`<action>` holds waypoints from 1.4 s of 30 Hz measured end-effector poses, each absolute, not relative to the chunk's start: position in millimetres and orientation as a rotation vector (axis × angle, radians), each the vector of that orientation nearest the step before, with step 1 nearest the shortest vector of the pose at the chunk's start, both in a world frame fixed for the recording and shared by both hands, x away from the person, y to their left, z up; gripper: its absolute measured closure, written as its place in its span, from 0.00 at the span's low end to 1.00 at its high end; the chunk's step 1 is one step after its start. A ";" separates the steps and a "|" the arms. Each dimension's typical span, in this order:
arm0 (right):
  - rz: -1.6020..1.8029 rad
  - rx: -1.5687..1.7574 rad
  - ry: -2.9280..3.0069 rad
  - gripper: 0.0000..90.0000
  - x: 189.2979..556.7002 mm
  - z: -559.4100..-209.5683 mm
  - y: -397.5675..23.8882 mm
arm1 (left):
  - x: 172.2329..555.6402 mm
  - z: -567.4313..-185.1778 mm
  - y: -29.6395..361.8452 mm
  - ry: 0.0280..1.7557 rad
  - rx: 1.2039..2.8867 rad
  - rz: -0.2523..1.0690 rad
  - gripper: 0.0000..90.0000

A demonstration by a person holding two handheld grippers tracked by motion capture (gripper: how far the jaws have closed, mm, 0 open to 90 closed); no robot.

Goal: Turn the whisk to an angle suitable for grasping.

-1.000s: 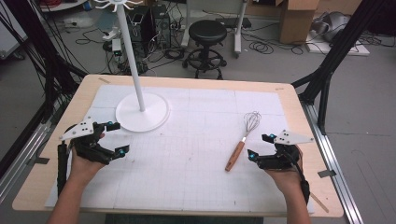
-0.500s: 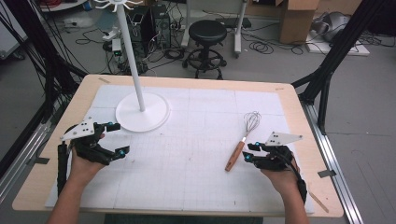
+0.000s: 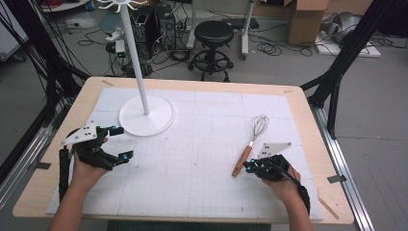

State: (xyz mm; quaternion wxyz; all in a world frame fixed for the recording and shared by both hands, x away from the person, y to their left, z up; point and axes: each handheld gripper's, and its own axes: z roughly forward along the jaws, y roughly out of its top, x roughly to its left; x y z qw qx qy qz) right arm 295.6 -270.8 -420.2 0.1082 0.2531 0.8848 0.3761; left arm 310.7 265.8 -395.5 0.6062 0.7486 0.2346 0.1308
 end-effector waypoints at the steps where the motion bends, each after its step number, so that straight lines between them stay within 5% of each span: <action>1: 1.095 0.752 2.615 0.99 295.8 -421.4 -269.3 | 310.6 -395.6 265.6 0.542 1.732 0.303 0.02; 42: 1.034 0.790 2.570 0.99 328.6 -434.3 -207.7 | 312.3 -397.4 265.6 0.554 1.738 0.300 0.02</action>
